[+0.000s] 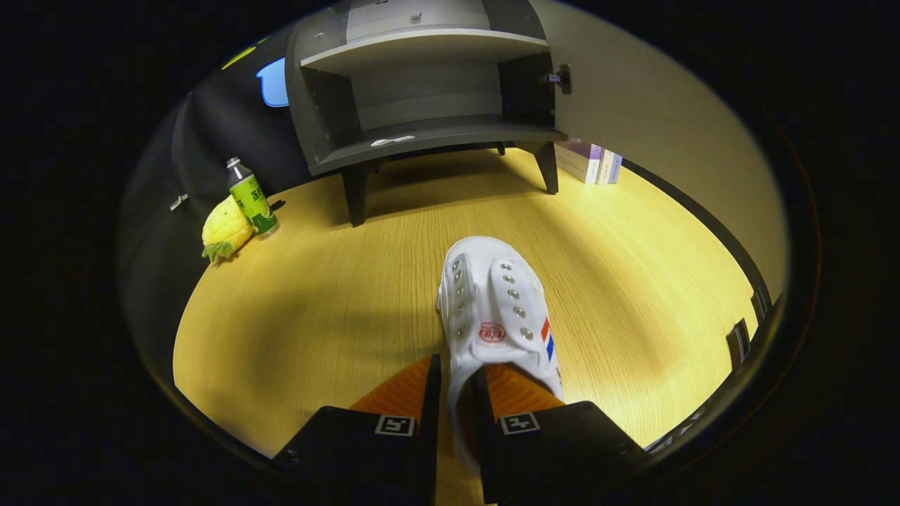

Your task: Open the shoe cabinet door, grab the shoes and put them into the shoe cabinet, then close the shoe cabinet door.

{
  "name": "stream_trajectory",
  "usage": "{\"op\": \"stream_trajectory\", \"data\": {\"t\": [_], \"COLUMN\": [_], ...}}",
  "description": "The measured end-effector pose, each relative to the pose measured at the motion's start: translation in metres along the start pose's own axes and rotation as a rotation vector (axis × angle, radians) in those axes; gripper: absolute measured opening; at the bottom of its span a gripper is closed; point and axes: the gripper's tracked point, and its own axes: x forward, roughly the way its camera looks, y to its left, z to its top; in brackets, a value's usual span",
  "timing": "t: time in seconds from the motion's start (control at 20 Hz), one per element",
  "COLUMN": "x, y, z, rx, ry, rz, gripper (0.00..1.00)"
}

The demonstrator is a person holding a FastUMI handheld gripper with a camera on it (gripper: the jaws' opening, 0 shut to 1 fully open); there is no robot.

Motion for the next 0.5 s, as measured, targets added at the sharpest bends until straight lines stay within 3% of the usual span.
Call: {"op": "stream_trajectory", "data": {"t": [0.5], "x": [0.028], "y": [-0.003], "z": [0.022], "rx": [0.023], "ry": [-0.106], "rz": [-0.022], "gripper": [0.23]}}
